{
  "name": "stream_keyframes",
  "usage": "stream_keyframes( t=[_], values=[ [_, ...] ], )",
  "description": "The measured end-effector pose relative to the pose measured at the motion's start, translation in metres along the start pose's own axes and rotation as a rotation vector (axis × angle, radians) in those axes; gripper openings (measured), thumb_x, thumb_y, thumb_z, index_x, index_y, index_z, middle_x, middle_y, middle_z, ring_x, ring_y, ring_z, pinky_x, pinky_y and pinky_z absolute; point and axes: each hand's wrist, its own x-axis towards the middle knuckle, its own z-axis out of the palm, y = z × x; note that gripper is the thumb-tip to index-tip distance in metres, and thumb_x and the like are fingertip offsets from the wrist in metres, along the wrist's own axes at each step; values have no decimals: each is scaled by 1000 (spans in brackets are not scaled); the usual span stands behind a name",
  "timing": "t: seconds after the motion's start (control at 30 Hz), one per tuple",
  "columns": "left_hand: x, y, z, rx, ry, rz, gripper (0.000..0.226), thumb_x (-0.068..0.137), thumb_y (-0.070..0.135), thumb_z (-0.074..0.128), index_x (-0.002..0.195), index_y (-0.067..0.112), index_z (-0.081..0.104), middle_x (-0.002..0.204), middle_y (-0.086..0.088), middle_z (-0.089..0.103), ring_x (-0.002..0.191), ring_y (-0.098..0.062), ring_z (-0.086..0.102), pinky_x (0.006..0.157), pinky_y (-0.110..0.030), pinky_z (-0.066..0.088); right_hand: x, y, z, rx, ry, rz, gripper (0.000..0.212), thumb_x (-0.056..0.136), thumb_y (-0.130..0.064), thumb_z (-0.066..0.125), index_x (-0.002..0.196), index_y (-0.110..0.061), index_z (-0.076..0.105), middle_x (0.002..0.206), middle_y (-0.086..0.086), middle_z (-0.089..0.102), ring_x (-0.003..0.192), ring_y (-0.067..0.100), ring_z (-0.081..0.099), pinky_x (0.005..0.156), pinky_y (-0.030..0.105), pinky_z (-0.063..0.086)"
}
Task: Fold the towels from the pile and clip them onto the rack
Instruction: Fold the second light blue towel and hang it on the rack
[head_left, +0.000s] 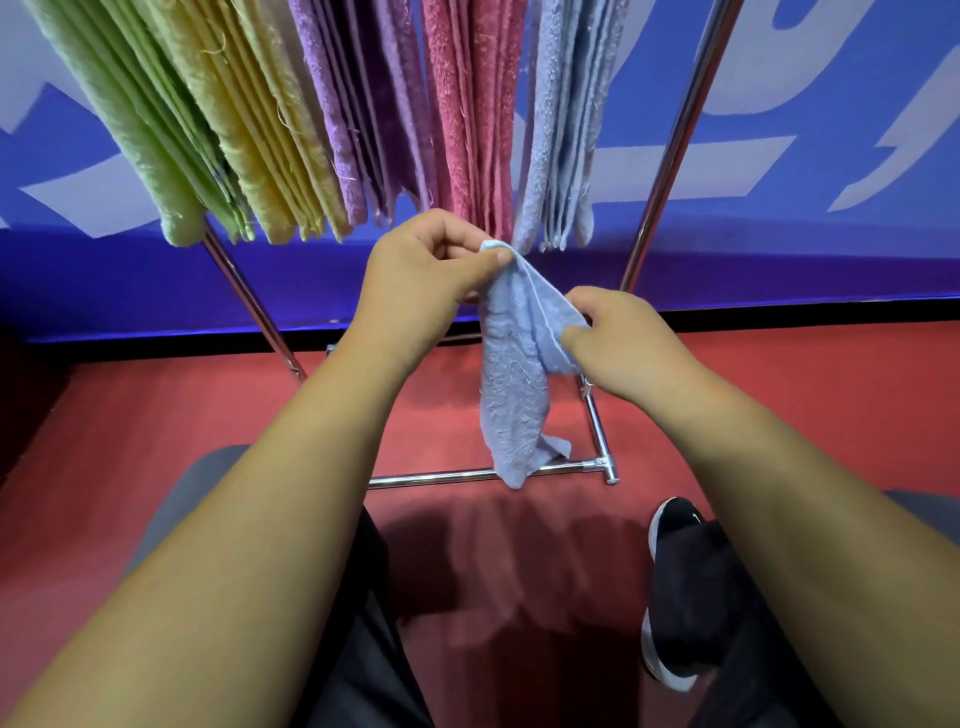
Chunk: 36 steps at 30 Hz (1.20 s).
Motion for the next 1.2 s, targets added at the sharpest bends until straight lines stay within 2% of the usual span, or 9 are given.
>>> stream_keyframes(
  t=[0.13, 0.27, 0.4, 0.63, 0.83, 0.93, 1.03, 1.1, 1.2],
  values=[
    [6, -2, -8, 2, 48, -9, 14, 88, 13, 85, 86, 16, 71, 80, -13, 66, 75, -17, 65, 69, -26, 58, 7, 12, -9, 8, 28, 135, 22, 91, -11, 55, 73, -18, 65, 63, -1, 61, 60, 15, 54, 54, 27, 39],
    [11, -8, -15, 12, 86, -29, 15, 89, 12, 84, 86, 17, 70, 77, -8, 63, 73, -13, 64, 69, -28, 59, 10, 6, -22, 513, 44, 263, 31, 97, -2, 49, 93, -17, 76, 81, 11, 75, 58, 13, 72, 52, 29, 58],
    [12, -9, -19, -12, 136, -46, 13, 92, 13, 81, 88, 17, 70, 80, -6, 64, 74, -11, 65, 70, -27, 61, 9, -3, -32, 744, 40, 208, 28, 98, -3, 52, 104, -10, 78, 96, 21, 78, 81, 21, 78, 79, 30, 66],
    [12, -5, -22, -80, 153, -42, 9, 97, 13, 77, 93, 14, 69, 80, -5, 68, 75, -11, 68, 69, -31, 61, 0, 0, -43, 303, 221, -79, 6, 93, -19, 76, 98, -22, 76, 85, 3, 78, 76, 12, 69, 81, 36, 57],
    [8, 7, -19, -73, 119, 59, 9, 101, 16, 71, 93, 19, 68, 70, 8, 62, 66, -6, 54, 64, -24, 48, -1, -13, -51, 578, 364, -15, 12, 104, -18, 66, 98, -19, 76, 60, 4, 68, 55, 21, 72, 65, 43, 67],
    [3, 15, -13, -122, 100, 58, 9, 104, 11, 67, 95, 12, 66, 59, 16, 56, 55, 0, 47, 56, -16, 41, -3, -23, -51, 707, 467, -16, 5, 102, -13, 67, 101, -17, 70, 85, 10, 73, 70, 20, 79, 69, 33, 67],
    [-2, 20, -5, -177, 123, 38, 8, 98, 14, 75, 92, 14, 69, 65, 7, 64, 60, -8, 55, 60, -26, 50, -3, -26, -44, 647, 597, 42, 20, 88, -27, 75, 97, -27, 57, 105, 4, 68, 84, 23, 80, 84, 47, 65],
    [-5, 21, 2, -180, 141, 17, 9, 92, 18, 81, 91, 12, 74, 73, -6, 70, 68, -18, 63, 67, -40, 57, -4, -31, -35, 577, 521, 34, 17, 84, -37, 75, 89, -31, 60, 92, -5, 73, 86, 24, 79, 87, 54, 62],
    [-14, 23, 17, -151, 150, -33, 15, 90, 13, 83, 95, 1, 75, 78, -15, 77, 67, -21, 72, 62, -36, 61, -9, -43, -15, 585, 269, -69, 12, 88, -38, 69, 88, -27, 76, 86, -6, 80, 90, 19, 80, 90, 54, 63]
  ],
)
